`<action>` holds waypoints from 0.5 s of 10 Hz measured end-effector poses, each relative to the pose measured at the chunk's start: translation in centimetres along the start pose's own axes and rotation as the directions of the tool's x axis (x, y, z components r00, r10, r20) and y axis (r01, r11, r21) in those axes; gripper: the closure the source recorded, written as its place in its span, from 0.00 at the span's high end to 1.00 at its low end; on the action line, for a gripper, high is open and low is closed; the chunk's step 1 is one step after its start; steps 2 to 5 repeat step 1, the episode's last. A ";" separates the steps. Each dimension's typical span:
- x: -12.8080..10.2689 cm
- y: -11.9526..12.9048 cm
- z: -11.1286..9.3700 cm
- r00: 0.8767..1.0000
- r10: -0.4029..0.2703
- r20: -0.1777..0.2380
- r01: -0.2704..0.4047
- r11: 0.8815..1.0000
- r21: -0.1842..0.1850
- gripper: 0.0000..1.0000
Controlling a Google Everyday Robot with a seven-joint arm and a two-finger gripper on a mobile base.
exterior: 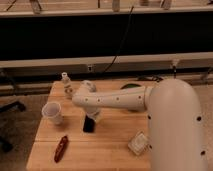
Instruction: Push the eraser across the table
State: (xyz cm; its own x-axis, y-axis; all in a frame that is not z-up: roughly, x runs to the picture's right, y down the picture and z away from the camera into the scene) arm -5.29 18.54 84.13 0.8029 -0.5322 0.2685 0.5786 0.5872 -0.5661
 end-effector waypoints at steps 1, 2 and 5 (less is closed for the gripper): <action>-0.7 -0.5 -0.2 1.000 -0.024 0.002 0.024 1.000 0.004 0.01; -0.7 -0.5 -0.2 1.000 -0.024 0.002 0.024 1.000 0.004 0.01; -0.7 -0.5 -0.2 1.000 -0.024 0.002 0.024 1.000 0.004 0.01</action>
